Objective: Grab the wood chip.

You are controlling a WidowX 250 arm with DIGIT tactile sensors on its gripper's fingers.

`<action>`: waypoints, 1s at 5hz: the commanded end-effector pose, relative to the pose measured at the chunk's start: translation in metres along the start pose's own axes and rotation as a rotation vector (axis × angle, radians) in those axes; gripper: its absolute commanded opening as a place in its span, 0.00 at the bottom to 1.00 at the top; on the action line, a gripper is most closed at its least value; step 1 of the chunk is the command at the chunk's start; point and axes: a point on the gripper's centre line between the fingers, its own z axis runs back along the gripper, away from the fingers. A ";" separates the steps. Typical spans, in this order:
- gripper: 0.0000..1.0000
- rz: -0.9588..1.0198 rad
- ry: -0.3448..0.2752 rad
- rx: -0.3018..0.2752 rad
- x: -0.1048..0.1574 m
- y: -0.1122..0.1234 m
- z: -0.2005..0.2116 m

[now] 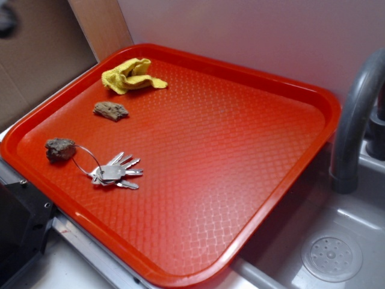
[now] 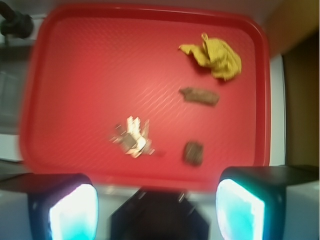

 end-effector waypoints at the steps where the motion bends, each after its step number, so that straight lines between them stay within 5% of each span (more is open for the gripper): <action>1: 1.00 -0.485 0.075 0.010 0.056 0.033 -0.088; 2: 1.00 -0.452 0.018 -0.048 0.062 0.033 -0.103; 5: 1.00 -0.452 0.018 -0.048 0.062 0.033 -0.103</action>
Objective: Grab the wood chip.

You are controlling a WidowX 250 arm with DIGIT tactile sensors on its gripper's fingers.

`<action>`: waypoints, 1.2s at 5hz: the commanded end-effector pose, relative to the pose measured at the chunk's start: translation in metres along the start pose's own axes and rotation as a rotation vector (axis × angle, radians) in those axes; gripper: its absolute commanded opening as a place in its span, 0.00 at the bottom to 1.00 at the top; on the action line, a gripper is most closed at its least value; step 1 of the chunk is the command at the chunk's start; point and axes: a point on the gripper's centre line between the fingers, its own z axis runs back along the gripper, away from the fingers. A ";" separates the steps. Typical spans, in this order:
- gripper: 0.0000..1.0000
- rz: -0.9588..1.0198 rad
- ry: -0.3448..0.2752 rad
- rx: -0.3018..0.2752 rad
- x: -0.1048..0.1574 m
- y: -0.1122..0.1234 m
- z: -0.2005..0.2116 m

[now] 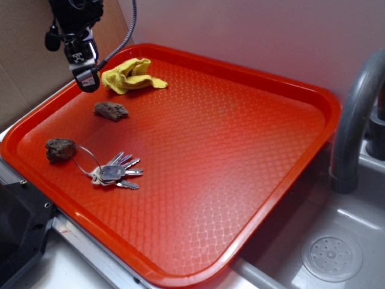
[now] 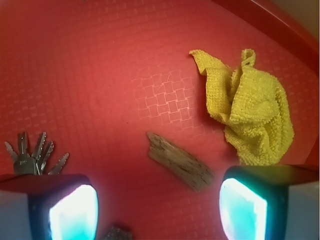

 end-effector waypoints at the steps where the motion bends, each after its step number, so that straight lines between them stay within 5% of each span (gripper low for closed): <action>1: 1.00 0.005 -0.017 0.018 0.007 -0.004 0.004; 2: 1.00 -0.105 -0.066 -0.025 -0.006 0.004 -0.023; 3: 1.00 -0.201 -0.055 0.064 -0.002 0.008 -0.048; 6: 1.00 -0.265 0.038 0.127 0.013 0.013 -0.094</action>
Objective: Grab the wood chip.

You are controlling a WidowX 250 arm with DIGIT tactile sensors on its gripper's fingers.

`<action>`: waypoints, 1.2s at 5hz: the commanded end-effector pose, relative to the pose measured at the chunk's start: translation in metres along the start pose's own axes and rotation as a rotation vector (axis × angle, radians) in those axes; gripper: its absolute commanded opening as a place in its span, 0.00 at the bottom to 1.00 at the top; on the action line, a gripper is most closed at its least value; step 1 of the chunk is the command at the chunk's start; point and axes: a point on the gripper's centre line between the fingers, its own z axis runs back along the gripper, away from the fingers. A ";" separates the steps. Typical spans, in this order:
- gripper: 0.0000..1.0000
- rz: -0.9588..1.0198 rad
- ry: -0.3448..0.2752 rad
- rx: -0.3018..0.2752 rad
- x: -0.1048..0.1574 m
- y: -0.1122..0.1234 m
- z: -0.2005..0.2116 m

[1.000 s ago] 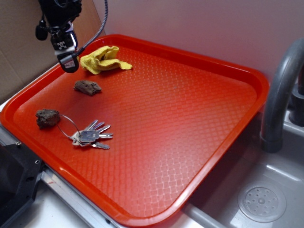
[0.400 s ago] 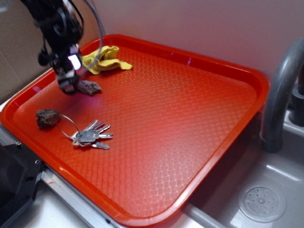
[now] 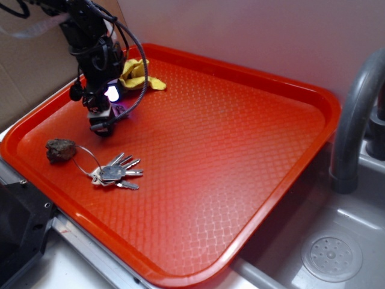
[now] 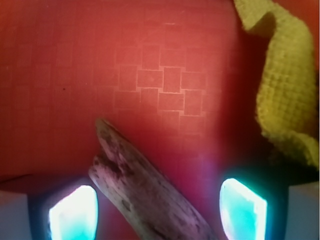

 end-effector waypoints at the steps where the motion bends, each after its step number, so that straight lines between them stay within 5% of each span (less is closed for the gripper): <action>1: 1.00 -0.022 0.046 0.034 0.020 -0.005 -0.024; 2: 0.00 -0.016 0.061 0.060 0.020 -0.008 -0.025; 6: 0.00 -0.042 0.066 0.087 0.018 -0.007 -0.011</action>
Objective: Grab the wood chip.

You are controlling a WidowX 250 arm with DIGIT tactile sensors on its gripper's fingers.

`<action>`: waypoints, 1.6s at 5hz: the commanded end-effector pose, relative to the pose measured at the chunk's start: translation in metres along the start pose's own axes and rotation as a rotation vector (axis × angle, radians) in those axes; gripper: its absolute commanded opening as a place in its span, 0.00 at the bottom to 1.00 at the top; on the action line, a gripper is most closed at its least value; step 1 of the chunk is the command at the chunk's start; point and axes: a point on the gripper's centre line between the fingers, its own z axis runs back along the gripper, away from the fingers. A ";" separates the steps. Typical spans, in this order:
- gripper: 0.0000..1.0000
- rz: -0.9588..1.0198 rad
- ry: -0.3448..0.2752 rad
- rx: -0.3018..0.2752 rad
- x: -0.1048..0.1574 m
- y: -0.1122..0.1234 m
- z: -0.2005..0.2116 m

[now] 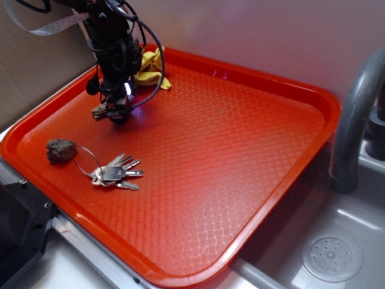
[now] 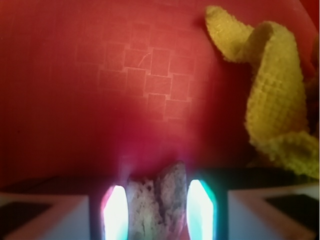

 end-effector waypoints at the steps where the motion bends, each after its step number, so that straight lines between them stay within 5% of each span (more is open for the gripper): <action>1: 0.00 0.010 0.003 -0.005 0.005 -0.008 -0.002; 2: 0.00 0.020 0.005 -0.028 0.005 -0.012 0.008; 4: 0.00 0.321 -0.034 -0.198 0.038 -0.049 0.123; 6: 0.00 0.430 -0.081 -0.183 0.041 -0.037 0.217; 7: 1.00 0.445 -0.105 -0.147 0.024 -0.026 0.201; 8: 1.00 0.437 -0.141 -0.100 0.001 -0.015 0.166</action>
